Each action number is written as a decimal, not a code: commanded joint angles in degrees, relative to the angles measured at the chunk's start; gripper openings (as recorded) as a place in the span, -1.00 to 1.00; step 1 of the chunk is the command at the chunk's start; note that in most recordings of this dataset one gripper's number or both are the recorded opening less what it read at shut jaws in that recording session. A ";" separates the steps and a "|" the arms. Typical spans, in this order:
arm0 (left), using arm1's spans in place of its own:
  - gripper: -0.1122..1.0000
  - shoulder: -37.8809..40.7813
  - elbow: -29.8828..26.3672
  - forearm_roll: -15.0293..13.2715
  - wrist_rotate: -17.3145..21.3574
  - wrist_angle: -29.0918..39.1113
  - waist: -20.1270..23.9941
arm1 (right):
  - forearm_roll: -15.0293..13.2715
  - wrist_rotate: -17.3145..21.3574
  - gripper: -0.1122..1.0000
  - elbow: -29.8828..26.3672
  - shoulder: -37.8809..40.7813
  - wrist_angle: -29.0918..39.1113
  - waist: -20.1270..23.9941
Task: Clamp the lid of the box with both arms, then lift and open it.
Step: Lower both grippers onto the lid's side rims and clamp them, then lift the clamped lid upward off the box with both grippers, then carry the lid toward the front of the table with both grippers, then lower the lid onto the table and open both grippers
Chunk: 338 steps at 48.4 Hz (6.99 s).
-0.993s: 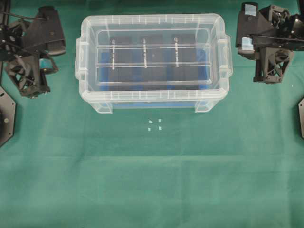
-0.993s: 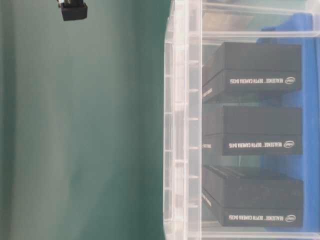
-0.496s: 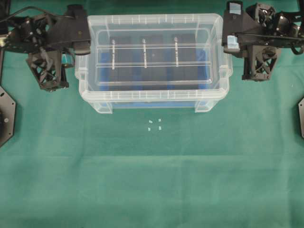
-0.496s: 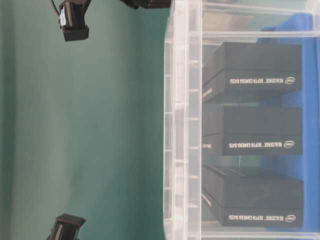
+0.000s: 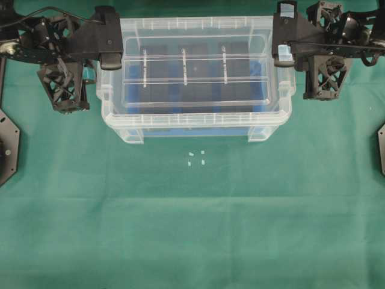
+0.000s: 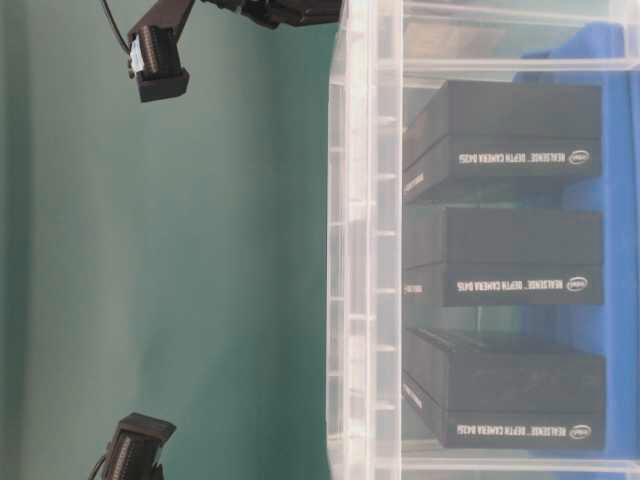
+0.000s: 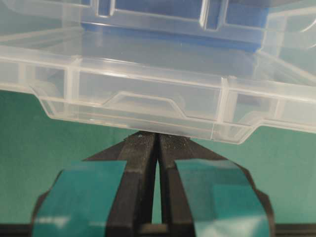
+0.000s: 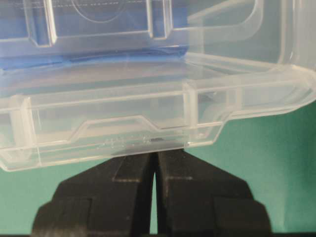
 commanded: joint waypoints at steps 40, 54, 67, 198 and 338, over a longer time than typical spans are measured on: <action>-0.77 -2.99 -2.37 -0.18 -0.62 0.35 0.00 | 0.35 0.79 -0.79 -3.34 -2.11 -0.62 2.29; -0.77 -4.39 -4.75 -0.18 -0.62 2.72 -0.09 | 0.35 1.05 -0.79 -5.01 -4.04 2.29 3.08; -0.77 -4.48 -8.09 0.00 -0.53 5.98 -0.09 | 0.26 1.05 -0.79 -8.70 -4.31 5.71 3.16; -0.77 3.96 -7.12 0.62 -29.62 0.26 -39.38 | -13.89 44.91 -0.79 -10.72 5.71 14.06 44.38; -0.77 1.32 -4.66 0.26 -33.75 -0.97 -48.08 | -11.69 52.21 -0.79 -5.54 0.79 11.87 51.06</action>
